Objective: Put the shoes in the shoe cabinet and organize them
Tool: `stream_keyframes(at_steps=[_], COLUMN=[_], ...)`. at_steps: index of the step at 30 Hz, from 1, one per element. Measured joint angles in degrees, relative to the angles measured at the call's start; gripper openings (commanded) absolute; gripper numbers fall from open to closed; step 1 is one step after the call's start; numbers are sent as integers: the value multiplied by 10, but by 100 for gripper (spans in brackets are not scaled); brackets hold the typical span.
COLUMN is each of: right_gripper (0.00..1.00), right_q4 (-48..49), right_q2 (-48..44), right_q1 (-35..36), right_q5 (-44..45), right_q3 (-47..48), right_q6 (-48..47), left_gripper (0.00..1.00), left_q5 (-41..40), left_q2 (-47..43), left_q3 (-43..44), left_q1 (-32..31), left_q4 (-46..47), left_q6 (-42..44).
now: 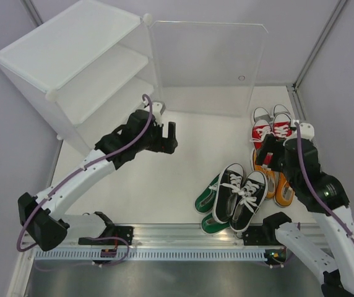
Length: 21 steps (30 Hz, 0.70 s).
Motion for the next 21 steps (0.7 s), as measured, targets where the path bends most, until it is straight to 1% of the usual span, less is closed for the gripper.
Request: stream_keyframes(at_steps=[1, 3, 5, 8, 9, 13, 17, 21], right_gripper=[88, 74, 72, 62, 58, 54, 49, 45], right_q4=[1, 8, 19, 48, 58, 94, 122, 148], right_q2=[25, 83, 140, 231, 255, 326, 362, 381], right_q1=[0, 0, 0, -13, -21, -81, -122, -141], right_q5=[23, 72, 111, 146, 148, 145, 139, 130], right_q3=[0, 1, 1, 2, 2, 3, 2, 1], right_q6=[5, 11, 19, 24, 27, 41, 50, 54], left_gripper=[100, 100, 100, 100, 100, 100, 100, 100], left_q5=[7, 33, 61, 83, 88, 109, 114, 115], left_q2=[-14, -43, -70, -102, -111, -134, -156, -183], left_q3=[-21, -64, -101, -138, -147, -170, -206, -243], left_q1=[9, 50, 107, 164, 170, 171, 171, 172], left_q4=[-16, -37, -51, -64, -67, -71, -64, -47], left_q6=[0, 0, 0, 0, 0, 2, 7, 12])
